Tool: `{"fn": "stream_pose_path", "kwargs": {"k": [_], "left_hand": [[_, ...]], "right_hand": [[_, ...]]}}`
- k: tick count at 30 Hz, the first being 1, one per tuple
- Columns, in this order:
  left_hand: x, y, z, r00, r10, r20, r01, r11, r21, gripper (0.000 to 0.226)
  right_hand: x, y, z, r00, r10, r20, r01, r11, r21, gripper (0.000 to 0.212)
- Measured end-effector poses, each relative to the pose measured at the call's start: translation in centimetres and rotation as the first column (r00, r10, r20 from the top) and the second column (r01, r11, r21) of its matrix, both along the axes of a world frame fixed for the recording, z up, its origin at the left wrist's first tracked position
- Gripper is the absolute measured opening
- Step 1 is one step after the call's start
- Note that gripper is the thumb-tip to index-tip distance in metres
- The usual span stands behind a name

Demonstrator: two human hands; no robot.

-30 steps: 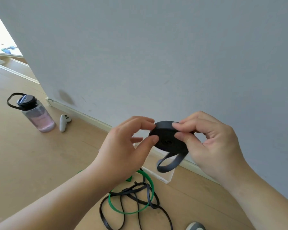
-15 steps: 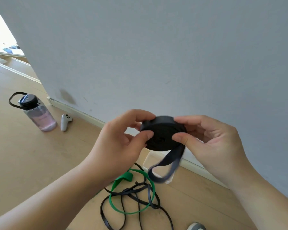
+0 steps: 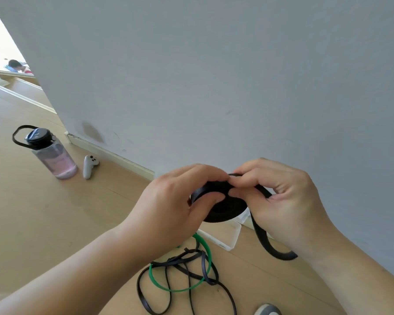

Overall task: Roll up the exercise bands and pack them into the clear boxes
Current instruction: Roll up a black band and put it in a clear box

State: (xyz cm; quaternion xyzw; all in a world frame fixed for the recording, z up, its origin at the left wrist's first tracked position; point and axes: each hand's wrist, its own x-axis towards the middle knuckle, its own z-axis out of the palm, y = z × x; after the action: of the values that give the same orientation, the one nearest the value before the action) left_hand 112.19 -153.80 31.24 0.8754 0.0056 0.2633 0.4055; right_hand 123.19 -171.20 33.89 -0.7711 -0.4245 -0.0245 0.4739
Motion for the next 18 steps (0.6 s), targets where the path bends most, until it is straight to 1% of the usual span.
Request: {"fn": "stream_pose_path", "kwargs": {"k": [1,2,5,6,9,13,16,18], "left_hand": [[0.0,0.1,0.0,0.999,-0.027,-0.023,0.027,0.999,-0.019,0.026],[0.1,0.2,0.0,0.998,-0.045,-0.045,0.042,0.998,-0.053,0.028],[0.1,0.5,0.0,0.997,-0.069,-0.047,0.064,0.992,-0.110,0.032],[0.1,0.5,-0.1,0.996,-0.078,-0.037,0.073,0.989,-0.131,0.034],[0.1,0.7,-0.4,0.995,-0.097,-0.013,0.093,0.979,-0.183,0.040],[0.3,1.2,-0.9,0.997,-0.075,0.021,0.078,0.979,-0.190,0.044],[0.4,0.8,-1.2,0.997,-0.082,0.007,0.081,0.974,-0.211,0.043],[0.4,0.7,-1.4,0.996,-0.090,-0.010,0.086,0.975,-0.206,0.042]], "right_hand": [[-0.2,0.1,0.0,1.000,0.003,-0.001,-0.003,1.000,-0.007,0.027],[-0.4,0.1,0.1,0.999,-0.013,-0.038,0.013,1.000,-0.010,0.029],[-0.3,-0.1,0.4,0.957,-0.050,-0.285,0.054,0.999,0.004,0.030],[-0.1,-0.2,0.4,0.948,-0.045,-0.316,0.045,0.999,-0.007,0.030],[0.1,-0.5,0.7,0.944,-0.031,-0.330,0.013,0.998,-0.057,0.031],[0.7,-0.9,1.1,0.914,-0.020,-0.405,-0.014,0.997,-0.081,0.033],[0.9,-1.2,1.1,0.913,-0.014,-0.408,-0.032,0.994,-0.106,0.035],[0.9,-1.3,1.0,0.926,-0.044,-0.375,-0.001,0.993,-0.119,0.034]]}}
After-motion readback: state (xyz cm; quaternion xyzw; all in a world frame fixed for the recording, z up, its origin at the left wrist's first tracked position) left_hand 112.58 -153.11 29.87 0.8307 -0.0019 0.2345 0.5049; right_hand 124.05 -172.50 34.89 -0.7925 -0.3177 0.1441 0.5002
